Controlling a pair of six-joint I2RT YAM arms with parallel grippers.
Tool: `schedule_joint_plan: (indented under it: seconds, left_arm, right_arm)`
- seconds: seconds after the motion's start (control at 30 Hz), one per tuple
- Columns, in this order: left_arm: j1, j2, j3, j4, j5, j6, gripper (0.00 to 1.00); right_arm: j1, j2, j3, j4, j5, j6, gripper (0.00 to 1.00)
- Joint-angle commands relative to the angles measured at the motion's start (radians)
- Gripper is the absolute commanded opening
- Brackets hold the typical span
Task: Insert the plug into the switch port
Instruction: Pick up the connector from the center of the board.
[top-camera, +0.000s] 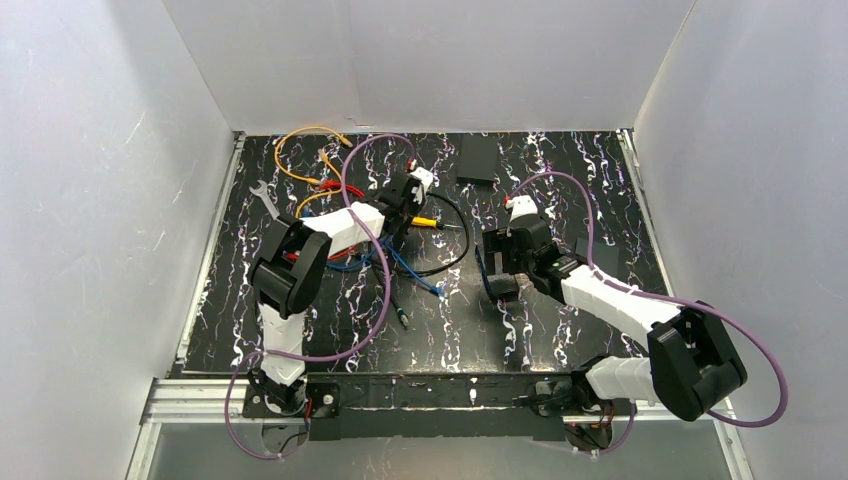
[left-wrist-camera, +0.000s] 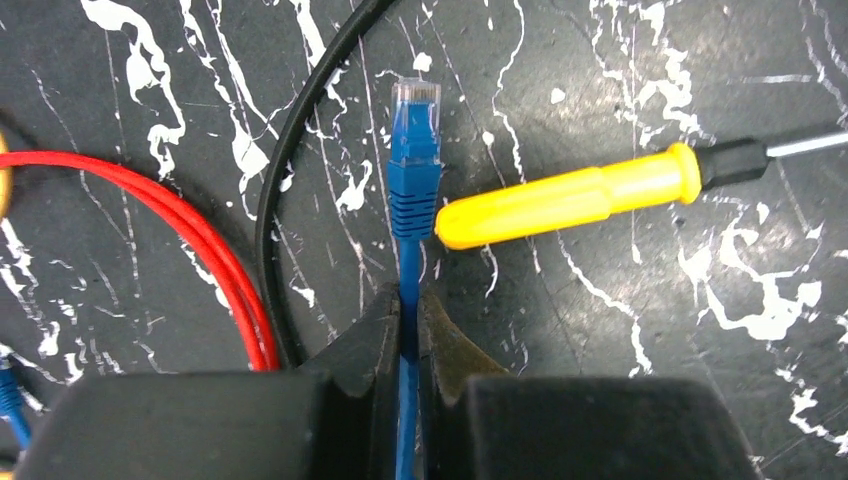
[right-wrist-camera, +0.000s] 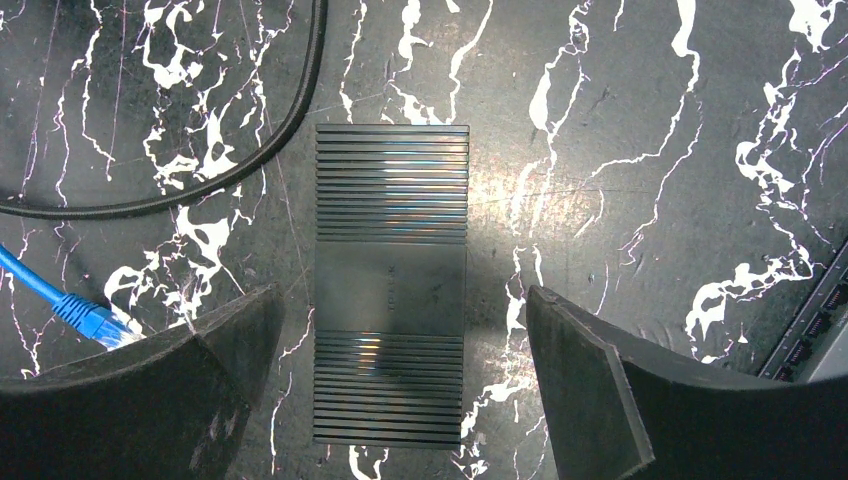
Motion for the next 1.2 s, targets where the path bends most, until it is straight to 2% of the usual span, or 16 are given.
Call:
schedule_joint_plan:
  seconds: [0.0,0.23,0.37,0.53,0.7,0.77,0.87,1.03,1.17]
  left_arm:
    - [-0.002,-0.121,0.051,-0.077,-0.027,0.083,0.00]
    - [0.007,-0.303,0.062,-0.181,-0.091,0.167,0.00]
    - [0.048,-0.396,0.067,-0.261,-0.139,0.213,0.00]
    - [0.187,-0.510,0.088,-0.326,-0.211,0.241,0.00]
    - [0.404,-0.587,0.182,-0.376,-0.345,0.156,0.00]
    - [0.458,-0.636,0.200,-0.355,-0.332,0.146,0.00]
    - [0.460,-0.708,0.207,-0.298,-0.291,0.187,0.00]
    - [0.405,-0.752,0.112,-0.166,-0.455,0.342,0.00]
    - [0.282,-0.742,-0.011,-0.061,-0.545,0.463,0.00]
  right_arm:
    - [0.003,-0.023,0.002,0.034,0.010,0.004,0.99]
    - [0.003,-0.031,0.007,0.020,0.012,0.004,0.99]
    - [0.003,-0.038,0.004,0.017,0.014,0.004,0.99]
    - [0.003,-0.039,0.004,0.016,0.010,0.005,0.99]
    - [0.002,-0.038,0.004,0.016,0.012,0.008,0.99]
    - [0.003,-0.037,0.002,0.019,0.011,0.011,0.99]
    - [0.003,-0.030,0.002,0.023,0.005,0.013,0.99]
    - [0.003,-0.023,0.001,0.032,-0.007,0.014,0.99]
    - [0.003,-0.018,-0.002,0.039,-0.028,0.014,0.99]
